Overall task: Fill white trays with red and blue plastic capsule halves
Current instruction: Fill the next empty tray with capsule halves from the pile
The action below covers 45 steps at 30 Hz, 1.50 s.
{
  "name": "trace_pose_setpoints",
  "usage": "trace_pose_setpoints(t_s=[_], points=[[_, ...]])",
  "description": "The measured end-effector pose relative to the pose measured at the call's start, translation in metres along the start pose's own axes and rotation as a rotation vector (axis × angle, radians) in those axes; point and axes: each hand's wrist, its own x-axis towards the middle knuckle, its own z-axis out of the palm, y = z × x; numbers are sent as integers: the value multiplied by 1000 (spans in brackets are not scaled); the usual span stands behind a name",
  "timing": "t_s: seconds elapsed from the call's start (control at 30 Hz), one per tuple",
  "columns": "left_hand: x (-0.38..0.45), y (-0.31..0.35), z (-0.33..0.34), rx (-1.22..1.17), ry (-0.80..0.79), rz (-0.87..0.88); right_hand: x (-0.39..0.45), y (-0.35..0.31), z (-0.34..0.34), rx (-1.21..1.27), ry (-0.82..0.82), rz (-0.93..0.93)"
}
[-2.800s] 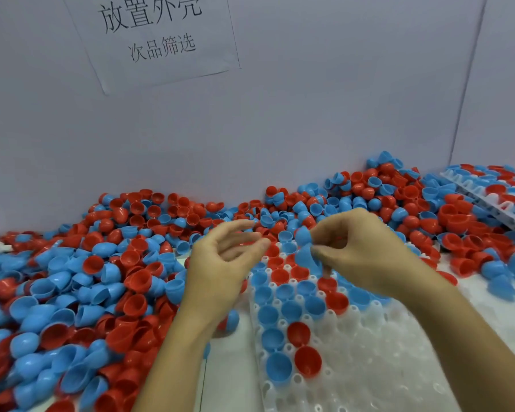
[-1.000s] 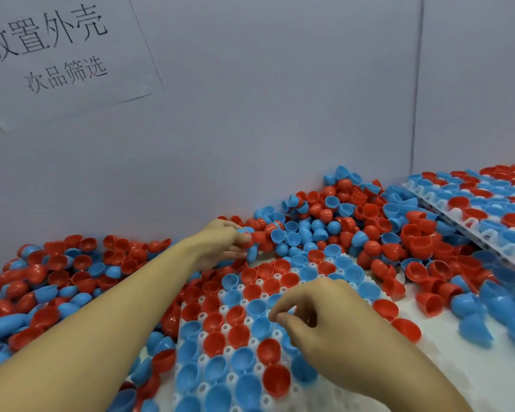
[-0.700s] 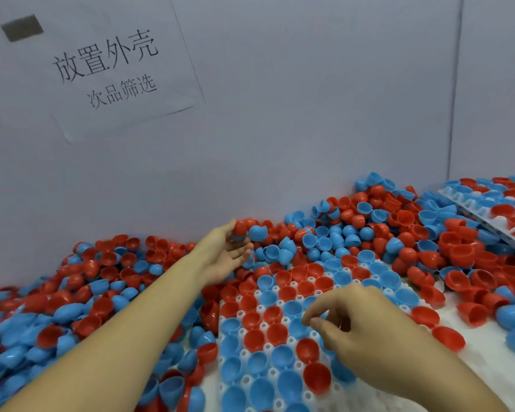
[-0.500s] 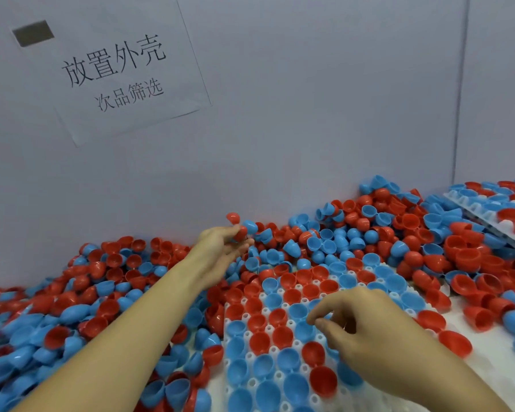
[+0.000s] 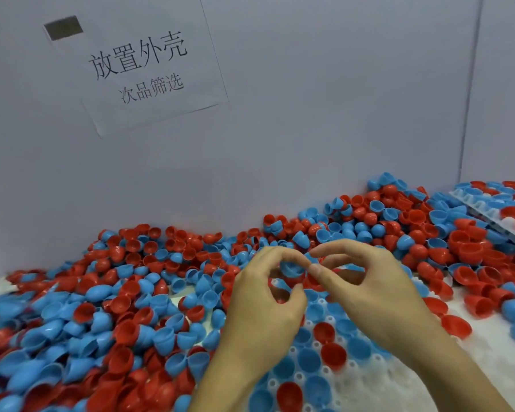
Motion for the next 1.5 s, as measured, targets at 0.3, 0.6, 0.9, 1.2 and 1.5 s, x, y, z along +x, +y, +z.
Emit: trace_pose_setpoints(t_s=[0.3,0.6,0.9,1.2,1.5], points=[[-18,-22,2,-533,211,-209,-4,0,30,-129,-28,-75],[-19,-18,-11,-77,180,54,-10,-13,38,-59,-116,25],[-17,-18,-12,90,162,144,-7,-7,40,89,98,102],[-10,-38,-37,-158,471,-67,-5,-16,-23,-470,-319,106],[-9,-43,-29,-481,418,-255,-22,-25,-6,-1036,-711,402]])
